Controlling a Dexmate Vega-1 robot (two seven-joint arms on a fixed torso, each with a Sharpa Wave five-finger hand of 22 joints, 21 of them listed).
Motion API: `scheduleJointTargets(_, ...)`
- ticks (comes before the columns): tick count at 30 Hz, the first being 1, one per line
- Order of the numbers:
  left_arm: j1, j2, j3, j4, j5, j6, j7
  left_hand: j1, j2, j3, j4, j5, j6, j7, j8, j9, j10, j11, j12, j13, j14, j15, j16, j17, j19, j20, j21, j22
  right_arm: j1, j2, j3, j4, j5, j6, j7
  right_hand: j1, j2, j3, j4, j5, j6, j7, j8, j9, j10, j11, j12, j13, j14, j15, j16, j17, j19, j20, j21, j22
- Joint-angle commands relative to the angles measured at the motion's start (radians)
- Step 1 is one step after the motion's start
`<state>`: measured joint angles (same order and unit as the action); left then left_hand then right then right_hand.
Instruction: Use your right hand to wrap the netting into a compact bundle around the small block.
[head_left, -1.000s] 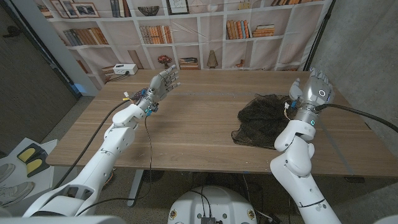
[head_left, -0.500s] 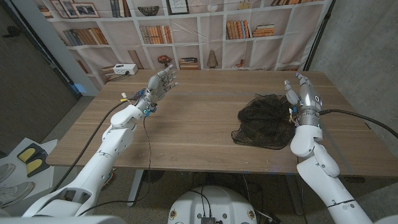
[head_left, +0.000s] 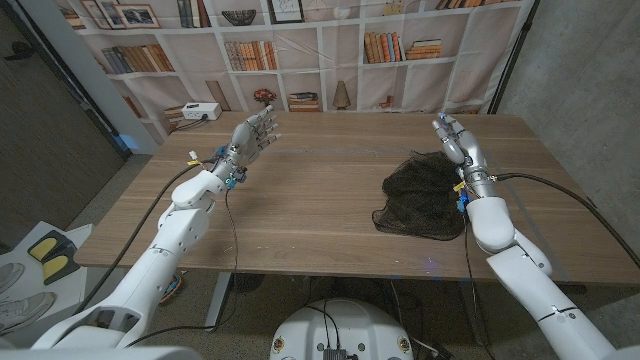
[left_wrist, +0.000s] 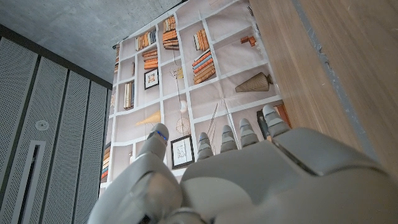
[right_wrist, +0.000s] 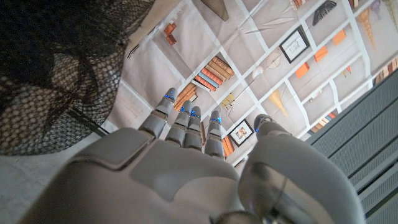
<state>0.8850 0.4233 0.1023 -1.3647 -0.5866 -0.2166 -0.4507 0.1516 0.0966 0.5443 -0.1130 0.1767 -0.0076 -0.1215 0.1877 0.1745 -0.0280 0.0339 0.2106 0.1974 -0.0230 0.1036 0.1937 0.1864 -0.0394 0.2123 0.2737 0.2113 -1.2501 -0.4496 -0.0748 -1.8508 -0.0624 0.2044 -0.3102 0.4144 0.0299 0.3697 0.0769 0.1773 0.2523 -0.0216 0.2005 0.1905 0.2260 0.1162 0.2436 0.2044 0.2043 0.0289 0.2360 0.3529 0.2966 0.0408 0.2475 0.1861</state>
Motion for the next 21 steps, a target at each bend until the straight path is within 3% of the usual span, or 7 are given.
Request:
scheduleJointTargets(1,0.001,0.013,-0.026,0.041,-0.031,-0.009,-0.043,-0.005,0.0,0.009,0.001,0.001,0.004,-0.007,-0.002,0.005,-0.005,0.0,0.001,0.003,-0.005,0.002,-0.003,0.003,0.001,0.002,-0.003,0.004,0.041,-0.017,-0.04,0.035,0.438,0.137,0.016,0.011,0.011,0.003,-0.011,0.003,0.016,0.002,0.007,0.003,0.02,0.002,0.006,0.002,0.012,0.009,-0.001,-0.003,0.0,0.014,0.003,0.0)
scheduleJointTargets(8,-0.023,0.016,-0.035,0.089,-0.046,-0.008,-0.082,-0.006,0.002,0.009,0.003,0.001,0.008,-0.004,0.0,0.005,-0.004,-0.001,0.002,0.003,-0.004,0.003,-0.002,0.003,0.003,0.002,-0.003,0.004,0.059,-0.006,-0.042,0.068,0.532,0.165,0.057,0.021,0.024,0.006,-0.034,0.002,0.06,0.025,0.019,0.003,0.06,0.022,0.013,0.003,0.041,0.019,0.004,-0.018,0.011,0.021,0.004,0.001)
scheduleJointTargets(14,-0.055,0.015,-0.034,0.16,-0.054,-0.008,-0.133,-0.007,0.004,0.01,0.005,0.001,0.009,-0.003,0.0,0.005,-0.004,0.001,0.002,0.003,-0.004,0.003,-0.002,0.003,0.002,0.002,-0.003,0.004,-0.006,-0.03,-0.031,-0.029,0.49,0.033,-0.06,0.013,0.04,0.003,-0.045,0.0,0.121,0.045,0.033,0.002,0.114,0.03,0.024,0.003,0.085,0.036,0.018,-0.026,0.023,0.041,0.005,0.002)
scheduleJointTargets(21,-0.089,-0.001,-0.049,0.246,-0.073,0.01,-0.158,-0.011,0.009,0.011,0.01,0.0,0.009,0.0,-0.001,0.005,-0.01,-0.001,0.0,0.003,-0.012,0.005,-0.004,0.005,-0.003,0.001,-0.005,0.004,0.001,0.028,-0.08,-0.023,0.45,0.089,-0.104,0.009,0.048,0.0,-0.053,0.001,0.091,0.037,0.015,0.002,0.086,0.029,0.007,0.004,0.071,0.041,0.011,-0.029,0.01,0.061,-0.002,0.003)
